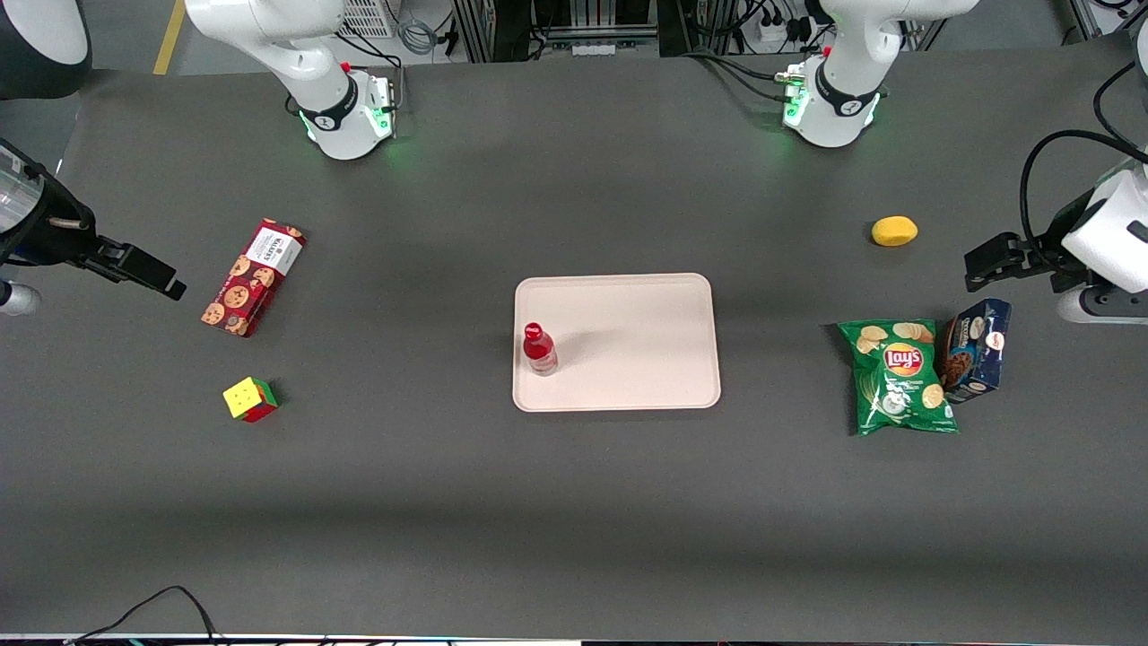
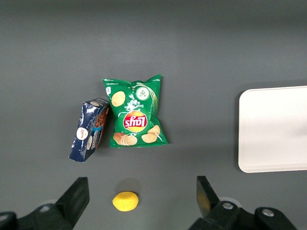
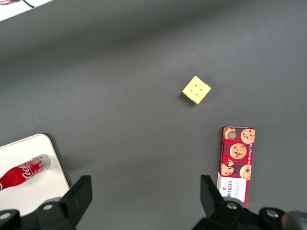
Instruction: Place coke bottle on tray
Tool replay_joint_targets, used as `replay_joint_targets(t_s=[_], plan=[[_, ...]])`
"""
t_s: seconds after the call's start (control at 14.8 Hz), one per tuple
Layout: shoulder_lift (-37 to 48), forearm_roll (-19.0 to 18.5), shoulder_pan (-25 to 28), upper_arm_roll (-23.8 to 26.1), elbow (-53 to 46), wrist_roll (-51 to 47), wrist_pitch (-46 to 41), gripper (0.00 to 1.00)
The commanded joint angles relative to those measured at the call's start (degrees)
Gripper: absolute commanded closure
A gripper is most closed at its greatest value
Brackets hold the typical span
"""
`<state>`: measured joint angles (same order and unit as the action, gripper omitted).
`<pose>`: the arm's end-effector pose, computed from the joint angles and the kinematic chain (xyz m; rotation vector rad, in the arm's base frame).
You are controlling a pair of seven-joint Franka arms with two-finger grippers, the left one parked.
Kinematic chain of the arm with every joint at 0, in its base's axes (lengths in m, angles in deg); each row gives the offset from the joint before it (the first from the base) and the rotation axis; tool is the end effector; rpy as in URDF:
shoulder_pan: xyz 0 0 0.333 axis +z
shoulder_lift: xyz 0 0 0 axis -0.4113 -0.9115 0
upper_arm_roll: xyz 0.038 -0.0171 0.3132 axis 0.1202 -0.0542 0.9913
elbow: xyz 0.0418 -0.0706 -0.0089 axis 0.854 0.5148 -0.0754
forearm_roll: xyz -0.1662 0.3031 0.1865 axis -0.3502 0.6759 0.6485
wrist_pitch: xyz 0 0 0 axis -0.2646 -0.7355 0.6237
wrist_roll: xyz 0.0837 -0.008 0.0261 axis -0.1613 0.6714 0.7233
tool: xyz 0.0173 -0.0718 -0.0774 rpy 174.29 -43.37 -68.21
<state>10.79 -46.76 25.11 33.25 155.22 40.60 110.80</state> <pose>0.5486 -0.0037 0.5902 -3.0453 0.5129 -0.0636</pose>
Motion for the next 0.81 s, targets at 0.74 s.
replay_joint_targets(t_s=[0.74], plan=[[-1.10, -4.06, -0.30, -0.49, -1.83, 6.99, -0.70, 0.00]])
